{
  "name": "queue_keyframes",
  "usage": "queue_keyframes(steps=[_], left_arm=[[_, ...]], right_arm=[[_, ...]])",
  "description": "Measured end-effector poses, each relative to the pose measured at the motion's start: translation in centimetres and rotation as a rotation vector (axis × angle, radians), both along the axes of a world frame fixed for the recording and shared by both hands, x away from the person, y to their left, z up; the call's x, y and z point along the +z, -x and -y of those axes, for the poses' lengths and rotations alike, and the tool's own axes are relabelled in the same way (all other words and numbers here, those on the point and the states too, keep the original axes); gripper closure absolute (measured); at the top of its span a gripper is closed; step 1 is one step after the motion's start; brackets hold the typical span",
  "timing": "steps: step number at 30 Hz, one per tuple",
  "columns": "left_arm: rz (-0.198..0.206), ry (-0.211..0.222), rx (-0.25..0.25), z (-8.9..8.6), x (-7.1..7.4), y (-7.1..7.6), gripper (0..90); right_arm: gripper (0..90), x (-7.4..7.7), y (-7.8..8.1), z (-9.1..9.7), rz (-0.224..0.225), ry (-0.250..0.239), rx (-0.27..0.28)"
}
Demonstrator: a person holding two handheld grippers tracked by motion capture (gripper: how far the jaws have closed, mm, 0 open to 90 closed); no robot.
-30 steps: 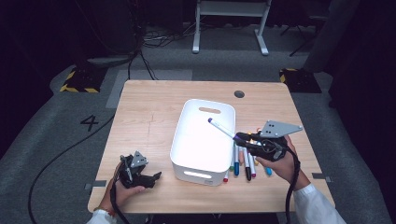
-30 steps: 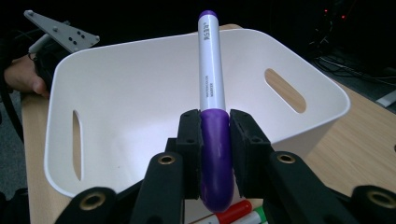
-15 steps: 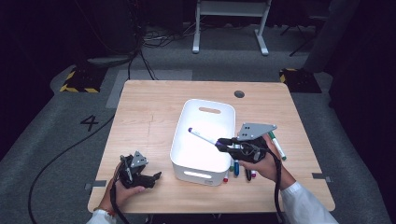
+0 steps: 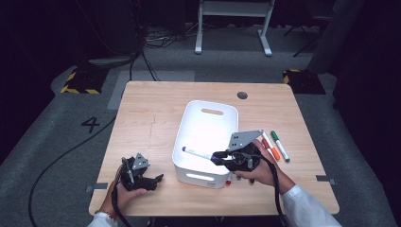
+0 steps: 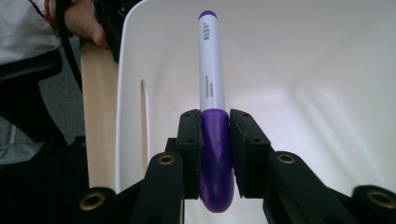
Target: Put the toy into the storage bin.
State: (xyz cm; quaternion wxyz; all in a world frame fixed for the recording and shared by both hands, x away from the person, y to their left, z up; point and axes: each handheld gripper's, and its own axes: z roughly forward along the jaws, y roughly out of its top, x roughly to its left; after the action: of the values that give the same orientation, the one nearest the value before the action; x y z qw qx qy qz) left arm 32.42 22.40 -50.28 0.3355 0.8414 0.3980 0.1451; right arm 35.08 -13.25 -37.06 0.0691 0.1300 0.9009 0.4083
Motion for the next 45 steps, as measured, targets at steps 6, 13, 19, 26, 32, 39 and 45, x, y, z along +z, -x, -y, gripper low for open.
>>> queue_keyframes(steps=[6,13,19,26,32,39,45], left_arm=[[0.0,0.0,0.0,0.0,0.0,0.0,13.4],[0.0,0.0,0.0,0.0,0.0,0.0,13.4],[0.0,0.0,0.0,0.0,0.0,0.0,13.4],[0.0,0.0,0.0,0.0,0.0,0.0,13.4],[0.0,0.0,0.0,0.0,0.0,0.0,13.4],[0.002,0.0,0.002,0.0,0.0,0.0,13.4],[0.002,0.001,0.002,0.0,0.0,0.0,13.4]], right_arm=[[75.3,0.0,-0.2,-0.3,-0.024,0.057,0.035],[75.2,0.3,-0.2,-0.8,-0.048,0.122,0.07],[66.1,0.1,-0.4,-1.1,-0.059,0.127,0.055],[64.0,0.6,-0.5,-0.4,-0.033,0.105,0.027],[59.5,1.1,-0.6,0.4,-0.024,0.073,-0.013],[49.6,2.4,-0.3,3.5,0.023,0.014,-0.095],[46.9,3.4,0.0,7.0,0.054,-0.037,-0.176]])
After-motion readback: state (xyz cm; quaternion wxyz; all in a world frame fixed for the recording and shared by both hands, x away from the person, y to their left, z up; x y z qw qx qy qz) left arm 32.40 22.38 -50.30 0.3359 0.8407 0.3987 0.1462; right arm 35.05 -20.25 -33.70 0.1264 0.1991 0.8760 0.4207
